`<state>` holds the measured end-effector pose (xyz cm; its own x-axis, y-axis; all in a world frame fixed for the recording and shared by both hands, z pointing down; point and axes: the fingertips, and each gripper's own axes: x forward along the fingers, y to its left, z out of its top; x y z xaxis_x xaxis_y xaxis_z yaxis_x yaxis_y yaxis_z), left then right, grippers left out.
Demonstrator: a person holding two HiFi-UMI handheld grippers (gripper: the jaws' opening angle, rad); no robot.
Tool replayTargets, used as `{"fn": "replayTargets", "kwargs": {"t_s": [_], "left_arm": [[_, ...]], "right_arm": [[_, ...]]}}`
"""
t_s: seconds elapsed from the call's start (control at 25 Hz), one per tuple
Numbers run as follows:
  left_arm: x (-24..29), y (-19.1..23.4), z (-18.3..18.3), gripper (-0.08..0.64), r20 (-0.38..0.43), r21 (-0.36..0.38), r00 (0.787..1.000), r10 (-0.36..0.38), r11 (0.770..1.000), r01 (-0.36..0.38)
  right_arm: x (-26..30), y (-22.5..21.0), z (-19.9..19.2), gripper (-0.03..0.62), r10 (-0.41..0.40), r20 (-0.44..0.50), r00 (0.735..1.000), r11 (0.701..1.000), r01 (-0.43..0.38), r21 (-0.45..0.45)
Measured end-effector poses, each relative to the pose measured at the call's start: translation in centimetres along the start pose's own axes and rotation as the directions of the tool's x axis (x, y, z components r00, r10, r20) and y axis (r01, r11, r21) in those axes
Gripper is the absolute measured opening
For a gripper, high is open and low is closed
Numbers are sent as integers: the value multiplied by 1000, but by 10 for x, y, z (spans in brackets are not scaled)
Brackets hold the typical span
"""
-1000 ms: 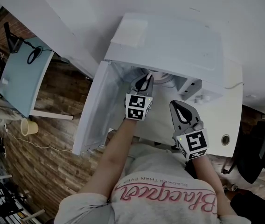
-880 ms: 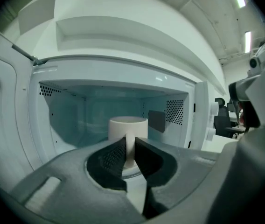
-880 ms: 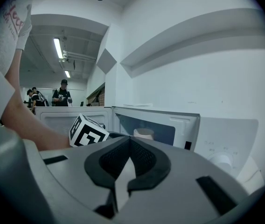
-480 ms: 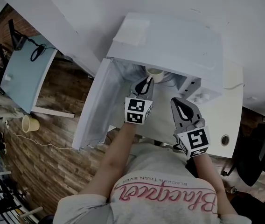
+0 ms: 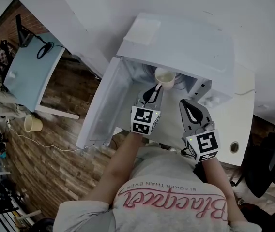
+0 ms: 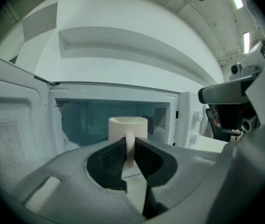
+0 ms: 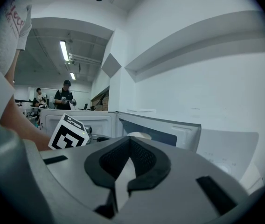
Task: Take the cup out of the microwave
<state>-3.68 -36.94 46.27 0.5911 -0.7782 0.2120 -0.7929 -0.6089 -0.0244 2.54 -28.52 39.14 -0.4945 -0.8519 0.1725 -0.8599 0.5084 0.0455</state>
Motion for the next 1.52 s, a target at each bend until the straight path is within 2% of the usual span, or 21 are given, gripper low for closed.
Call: {"fn": "replayTargets", "kwargs": {"t_s": [0.52,1.28,1.52], "left_arm": [[-41,-15,6,43,16,2,999,-27,1000,27],[-74,-21,45,43,54,-12,999,-2,1000,3],[-76,-28,60,43,74,9,997,-2,1000,2]], "right_arm": [[0,7,2,9,17,5,1000,1000,-17,-21],[1,9,6,9,20,22,1000,1000,-20,-12],[0,7,12,9,19,45,999,1000,-18,-6]]}}
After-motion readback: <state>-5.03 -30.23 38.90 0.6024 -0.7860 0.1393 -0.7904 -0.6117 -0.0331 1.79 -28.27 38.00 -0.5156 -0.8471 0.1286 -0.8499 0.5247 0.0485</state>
